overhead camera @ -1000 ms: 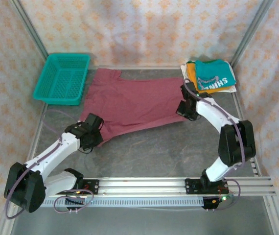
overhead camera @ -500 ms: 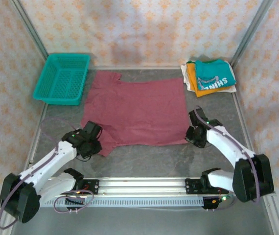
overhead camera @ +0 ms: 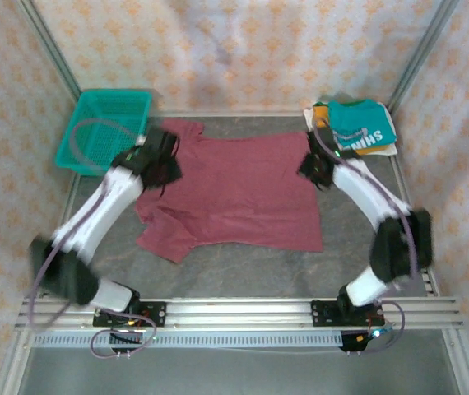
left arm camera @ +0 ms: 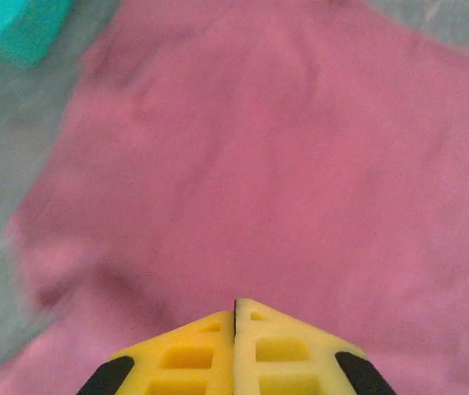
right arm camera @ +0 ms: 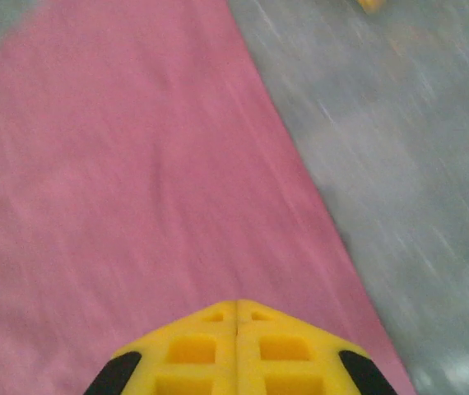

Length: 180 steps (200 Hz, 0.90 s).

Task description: Fold and stack the t-shirts

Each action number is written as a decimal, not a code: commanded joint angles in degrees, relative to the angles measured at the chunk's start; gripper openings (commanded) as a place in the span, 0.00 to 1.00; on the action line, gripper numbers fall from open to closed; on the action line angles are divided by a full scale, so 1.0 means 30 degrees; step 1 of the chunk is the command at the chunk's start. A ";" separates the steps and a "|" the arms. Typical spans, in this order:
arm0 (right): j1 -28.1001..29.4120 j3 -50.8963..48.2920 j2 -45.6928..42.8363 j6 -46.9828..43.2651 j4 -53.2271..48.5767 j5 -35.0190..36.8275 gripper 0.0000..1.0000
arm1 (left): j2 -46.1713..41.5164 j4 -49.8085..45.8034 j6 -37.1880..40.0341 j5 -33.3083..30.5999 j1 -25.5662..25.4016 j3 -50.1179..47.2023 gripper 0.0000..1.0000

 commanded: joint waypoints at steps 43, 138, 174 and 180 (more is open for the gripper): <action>-0.0454 1.0194 1.0437 -0.1389 -0.1556 0.0792 0.00 | 1.2440 -0.0158 0.2215 -0.1330 0.1946 0.9560 0.02; -0.1249 1.3359 1.4985 0.0717 -0.1339 -0.0335 0.00 | 1.7991 -0.0767 0.1524 -0.0046 0.2590 1.4596 0.01; -0.1600 1.4379 1.6014 0.1624 -0.0858 -0.1311 0.00 | 2.1201 -0.2431 0.2286 0.1099 0.2649 1.9442 0.01; -0.1603 1.4631 1.6187 0.1759 -0.0870 -0.1444 0.00 | 2.1594 -0.2446 0.2330 0.1245 0.2707 2.0084 0.01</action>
